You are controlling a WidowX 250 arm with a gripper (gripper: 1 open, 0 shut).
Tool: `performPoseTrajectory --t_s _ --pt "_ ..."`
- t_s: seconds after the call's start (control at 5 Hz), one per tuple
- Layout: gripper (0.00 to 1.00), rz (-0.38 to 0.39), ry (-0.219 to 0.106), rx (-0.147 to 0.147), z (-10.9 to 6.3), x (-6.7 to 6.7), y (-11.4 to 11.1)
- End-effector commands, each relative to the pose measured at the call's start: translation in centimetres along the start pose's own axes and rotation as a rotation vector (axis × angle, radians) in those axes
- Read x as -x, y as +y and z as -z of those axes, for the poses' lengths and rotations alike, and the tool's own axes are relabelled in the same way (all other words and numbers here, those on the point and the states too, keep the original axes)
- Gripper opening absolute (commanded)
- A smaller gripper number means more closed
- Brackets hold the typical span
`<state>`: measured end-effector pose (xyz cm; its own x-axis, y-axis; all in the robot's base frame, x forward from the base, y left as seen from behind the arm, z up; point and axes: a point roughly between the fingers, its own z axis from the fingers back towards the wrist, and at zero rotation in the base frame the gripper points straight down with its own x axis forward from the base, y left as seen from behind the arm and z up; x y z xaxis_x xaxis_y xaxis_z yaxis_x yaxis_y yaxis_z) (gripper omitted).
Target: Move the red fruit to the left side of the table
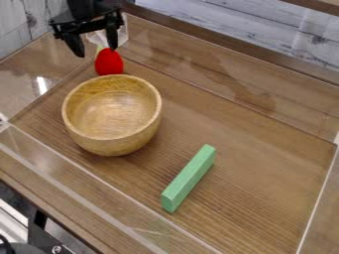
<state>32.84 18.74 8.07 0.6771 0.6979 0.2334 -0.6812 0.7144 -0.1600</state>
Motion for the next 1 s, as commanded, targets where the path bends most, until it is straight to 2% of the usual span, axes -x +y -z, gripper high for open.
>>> performPoseTrajectory --t_s 0.0,0.2,0.6,0.8 --pt "1.0 -0.017 -0.078 0.012 -2.5 -0.9 -1.5" --pt "1.0 -0.04 -0.083 0.003 -2.1 -0.7 -2.3" --pt "1.0 -0.109 -0.096 -0.017 -1.0 -2.0 -1.5" --pt "1.0 -0.168 -0.107 -0.035 -0.6 -2.4 -2.1"
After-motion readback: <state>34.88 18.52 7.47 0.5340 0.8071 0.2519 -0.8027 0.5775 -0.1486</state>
